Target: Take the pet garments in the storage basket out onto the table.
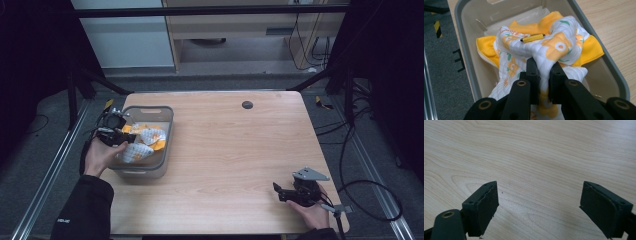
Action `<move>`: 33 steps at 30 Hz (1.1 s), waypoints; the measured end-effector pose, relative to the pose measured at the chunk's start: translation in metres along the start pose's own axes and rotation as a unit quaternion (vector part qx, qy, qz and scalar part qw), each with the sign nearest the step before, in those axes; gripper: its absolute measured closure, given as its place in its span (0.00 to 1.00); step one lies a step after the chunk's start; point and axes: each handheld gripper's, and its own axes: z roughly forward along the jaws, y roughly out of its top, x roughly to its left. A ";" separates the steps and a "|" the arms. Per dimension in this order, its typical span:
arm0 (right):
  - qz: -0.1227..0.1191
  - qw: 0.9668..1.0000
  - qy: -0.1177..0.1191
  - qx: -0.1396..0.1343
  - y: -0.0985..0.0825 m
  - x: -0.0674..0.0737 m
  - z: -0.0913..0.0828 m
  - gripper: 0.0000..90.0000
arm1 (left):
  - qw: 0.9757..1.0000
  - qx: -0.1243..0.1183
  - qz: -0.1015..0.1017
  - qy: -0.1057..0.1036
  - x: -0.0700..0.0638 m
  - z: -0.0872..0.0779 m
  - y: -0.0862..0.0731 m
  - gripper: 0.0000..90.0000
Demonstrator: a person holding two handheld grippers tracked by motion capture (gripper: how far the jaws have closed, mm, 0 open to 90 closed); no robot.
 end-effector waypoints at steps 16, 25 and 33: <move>-0.001 1.000 -0.001 -0.001 0.000 0.000 0.000 0.16 | 0.999 -0.046 0.016 0.005 -0.009 -0.038 0.011 0.91; 0.000 1.000 -0.005 -0.006 0.000 0.000 -0.002 0.16 | 0.998 -0.059 0.036 -0.004 -0.020 -0.056 0.015 0.91; 0.002 1.000 -0.005 -0.006 0.000 0.001 -0.002 0.16 | 0.996 -0.065 0.052 -0.015 -0.031 -0.068 0.018 0.91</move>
